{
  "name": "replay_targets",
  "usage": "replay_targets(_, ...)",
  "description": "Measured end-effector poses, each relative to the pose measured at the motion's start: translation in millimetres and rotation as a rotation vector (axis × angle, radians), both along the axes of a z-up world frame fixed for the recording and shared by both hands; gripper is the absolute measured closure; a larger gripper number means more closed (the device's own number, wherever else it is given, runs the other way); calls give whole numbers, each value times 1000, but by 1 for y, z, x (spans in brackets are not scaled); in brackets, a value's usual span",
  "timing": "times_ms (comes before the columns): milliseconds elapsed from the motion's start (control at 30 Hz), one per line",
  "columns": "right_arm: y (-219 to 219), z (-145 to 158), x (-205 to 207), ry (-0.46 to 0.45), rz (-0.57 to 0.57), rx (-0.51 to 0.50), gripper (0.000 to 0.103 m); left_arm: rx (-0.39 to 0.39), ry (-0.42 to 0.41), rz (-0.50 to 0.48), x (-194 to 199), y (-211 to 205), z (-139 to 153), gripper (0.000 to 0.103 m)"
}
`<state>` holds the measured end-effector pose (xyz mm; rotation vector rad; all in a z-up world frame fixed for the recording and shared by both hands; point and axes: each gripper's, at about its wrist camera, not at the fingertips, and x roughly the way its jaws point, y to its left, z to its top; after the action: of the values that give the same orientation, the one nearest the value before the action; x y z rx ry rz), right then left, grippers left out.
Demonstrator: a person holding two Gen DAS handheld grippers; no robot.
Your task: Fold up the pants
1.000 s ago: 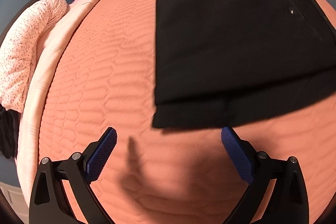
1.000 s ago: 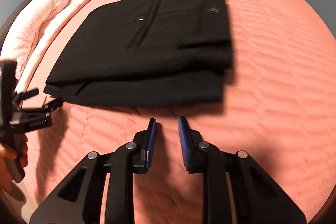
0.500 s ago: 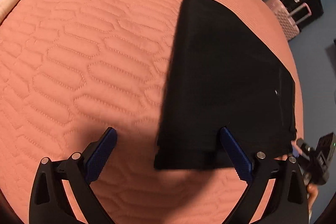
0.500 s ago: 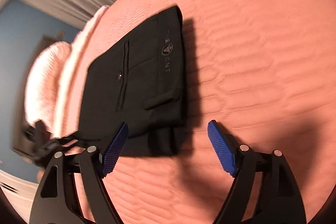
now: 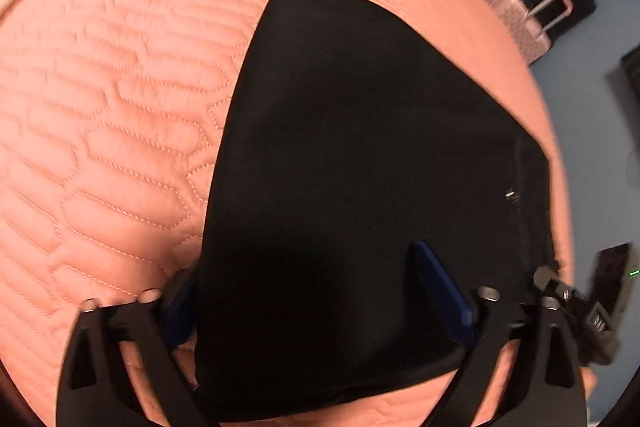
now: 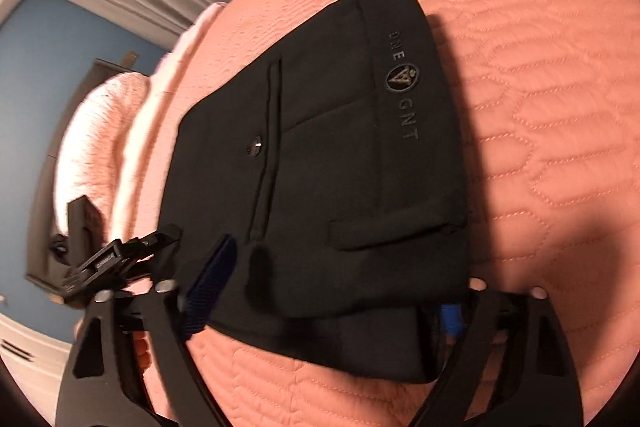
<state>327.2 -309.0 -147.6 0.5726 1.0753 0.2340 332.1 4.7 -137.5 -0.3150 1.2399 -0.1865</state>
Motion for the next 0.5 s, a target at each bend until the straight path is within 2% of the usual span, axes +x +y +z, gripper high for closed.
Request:
replay_targets(33,-8,1,-4,0,-15,40,65,-9,-9,-12,-3,-2,4,40)
replay_targets(67,-13,3,-7,-3,-22,66,74,-7,-14,-6,-6,-2,7,45)
replay_targets(133,-12,16,-15,-23,-10,34,79,-5,-27,10,-12,5,16,76)
replay_targets(200,-5,35,-25,-48,11,9,81,-31,-31,33,-25,12,27,90)
replay_targets(267,-6,47,-42,-57,26,14,82,-75,-24,42,-41,22,37,92)
replay_targets(367,-4,57,-72,-46,43,37,82,-48,-15,10,-76,23,44,92)
replay_targets(500,-13,48,-143,1,42,43,82,-35,13,-18,-141,23,45,92)
